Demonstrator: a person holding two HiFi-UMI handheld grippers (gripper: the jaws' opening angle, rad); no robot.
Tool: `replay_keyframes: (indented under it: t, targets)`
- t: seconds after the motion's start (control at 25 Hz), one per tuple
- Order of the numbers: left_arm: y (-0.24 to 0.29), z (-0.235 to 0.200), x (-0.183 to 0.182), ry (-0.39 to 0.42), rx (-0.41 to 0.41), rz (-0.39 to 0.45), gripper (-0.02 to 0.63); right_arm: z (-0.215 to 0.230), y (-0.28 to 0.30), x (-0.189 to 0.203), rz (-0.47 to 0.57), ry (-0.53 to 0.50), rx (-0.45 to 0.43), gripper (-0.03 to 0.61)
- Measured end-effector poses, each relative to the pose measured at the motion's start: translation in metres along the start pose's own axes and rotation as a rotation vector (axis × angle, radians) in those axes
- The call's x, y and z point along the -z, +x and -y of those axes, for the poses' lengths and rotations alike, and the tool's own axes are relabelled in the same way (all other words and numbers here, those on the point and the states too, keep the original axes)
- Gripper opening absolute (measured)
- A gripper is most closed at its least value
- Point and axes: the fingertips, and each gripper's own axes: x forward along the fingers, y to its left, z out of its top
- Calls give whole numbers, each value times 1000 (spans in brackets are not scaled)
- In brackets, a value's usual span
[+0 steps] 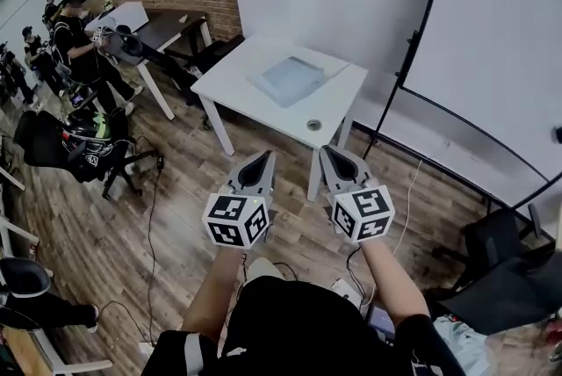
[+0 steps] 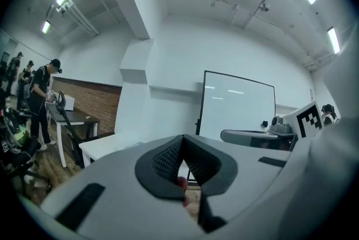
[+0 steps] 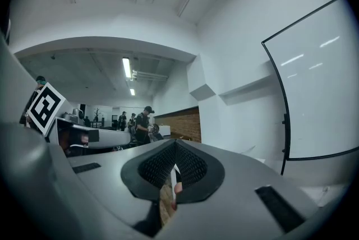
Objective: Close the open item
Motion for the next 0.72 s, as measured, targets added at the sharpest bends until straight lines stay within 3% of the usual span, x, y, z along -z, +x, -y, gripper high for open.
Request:
replay_keyframes:
  t: [0.72]
  targets:
    - [56, -71, 1, -45, -44, -15, 11, 14, 91, 10, -14, 4, -63, 39]
